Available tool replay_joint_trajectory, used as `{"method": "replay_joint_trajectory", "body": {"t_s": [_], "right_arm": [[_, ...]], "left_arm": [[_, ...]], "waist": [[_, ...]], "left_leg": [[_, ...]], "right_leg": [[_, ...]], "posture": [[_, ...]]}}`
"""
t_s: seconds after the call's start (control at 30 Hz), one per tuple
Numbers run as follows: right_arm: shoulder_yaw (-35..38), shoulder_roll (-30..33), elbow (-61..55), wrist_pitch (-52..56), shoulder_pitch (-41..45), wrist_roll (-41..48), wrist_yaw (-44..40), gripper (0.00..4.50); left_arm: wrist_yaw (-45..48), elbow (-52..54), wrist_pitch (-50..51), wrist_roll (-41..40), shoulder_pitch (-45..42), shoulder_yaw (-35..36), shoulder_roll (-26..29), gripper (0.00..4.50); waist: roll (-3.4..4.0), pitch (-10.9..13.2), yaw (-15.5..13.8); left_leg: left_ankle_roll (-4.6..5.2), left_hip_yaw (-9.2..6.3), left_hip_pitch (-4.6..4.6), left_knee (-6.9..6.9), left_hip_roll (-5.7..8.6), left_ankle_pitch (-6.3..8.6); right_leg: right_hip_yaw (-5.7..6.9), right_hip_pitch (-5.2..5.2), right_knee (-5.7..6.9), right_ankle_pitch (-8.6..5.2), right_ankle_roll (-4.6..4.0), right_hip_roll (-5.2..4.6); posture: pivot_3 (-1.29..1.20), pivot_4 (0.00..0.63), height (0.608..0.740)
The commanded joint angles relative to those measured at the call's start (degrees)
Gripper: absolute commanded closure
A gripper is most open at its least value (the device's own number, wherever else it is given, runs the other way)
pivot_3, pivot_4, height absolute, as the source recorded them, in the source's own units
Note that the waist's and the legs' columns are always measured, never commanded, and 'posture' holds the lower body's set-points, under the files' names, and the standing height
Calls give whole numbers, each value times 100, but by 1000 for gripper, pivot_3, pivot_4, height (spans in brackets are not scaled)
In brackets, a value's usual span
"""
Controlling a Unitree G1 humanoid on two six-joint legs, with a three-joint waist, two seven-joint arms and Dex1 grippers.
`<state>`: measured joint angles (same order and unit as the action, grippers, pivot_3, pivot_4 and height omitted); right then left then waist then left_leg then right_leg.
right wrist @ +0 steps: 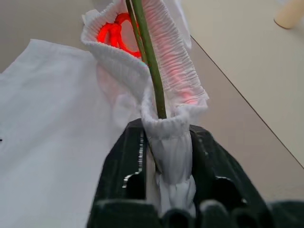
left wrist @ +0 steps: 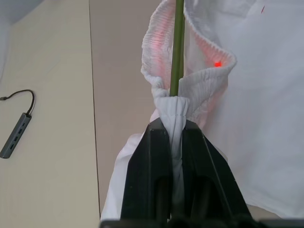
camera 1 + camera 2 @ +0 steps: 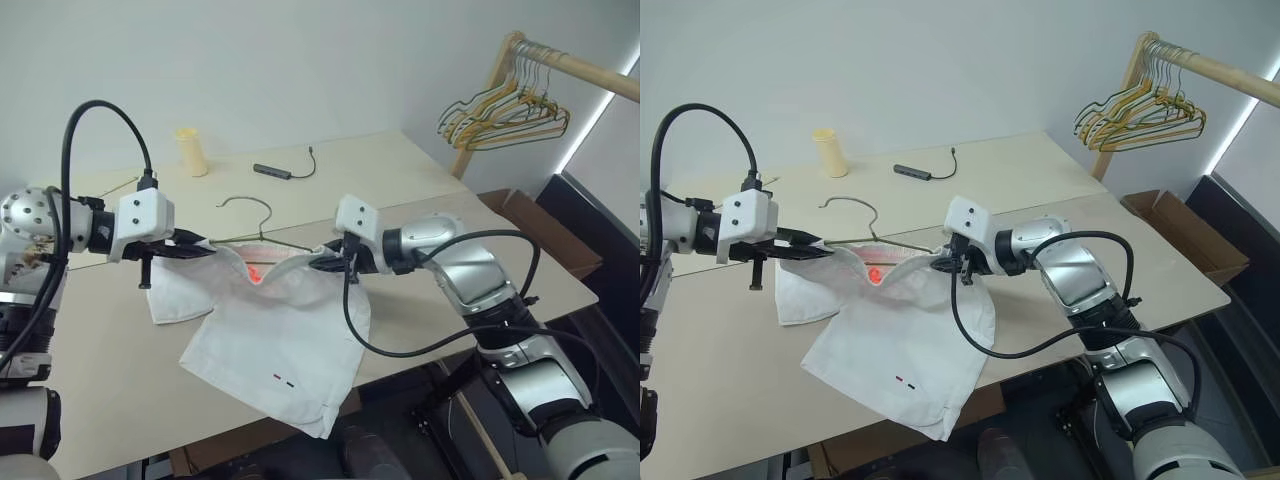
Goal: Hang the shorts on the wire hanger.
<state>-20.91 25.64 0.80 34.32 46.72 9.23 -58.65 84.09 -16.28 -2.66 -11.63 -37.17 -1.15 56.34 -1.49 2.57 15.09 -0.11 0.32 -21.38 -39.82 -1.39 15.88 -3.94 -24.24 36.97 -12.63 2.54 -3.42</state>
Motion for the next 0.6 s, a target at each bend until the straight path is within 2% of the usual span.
{"method": "replay_joint_trajectory", "body": {"t_s": [0.03,0.2,0.33,0.6], "right_arm": [[117,54,-193,-52,114,-3,0,4407],[115,52,-194,-81,94,-32,22,4412],[115,71,-235,-52,54,-47,55,4412],[308,346,-636,186,-179,79,145,4412]], "left_arm": [[44,177,-38,-212,-54,199,45,4500],[166,114,65,-239,-105,148,29,4500],[360,5,68,-436,-81,219,-1,3200],[-240,-404,-23,-220,-220,316,-54,575]], "waist": [[0,0,2],[0,0,1],[0,0,2],[0,0,-2]], "left_leg": [[0,0,0,0,0,0],[0,0,0,0,0,0],[0,0,-1,0,0,0],[0,0,0,0,0,0]], "right_leg": [[0,0,0,0,0,0],[0,0,1,0,0,0],[0,-1,0,0,0,0],[0,0,0,0,0,0]], "posture": [[-195,0,740],[-195,0,740],[-201,0,740],[-212,0,740]]}}
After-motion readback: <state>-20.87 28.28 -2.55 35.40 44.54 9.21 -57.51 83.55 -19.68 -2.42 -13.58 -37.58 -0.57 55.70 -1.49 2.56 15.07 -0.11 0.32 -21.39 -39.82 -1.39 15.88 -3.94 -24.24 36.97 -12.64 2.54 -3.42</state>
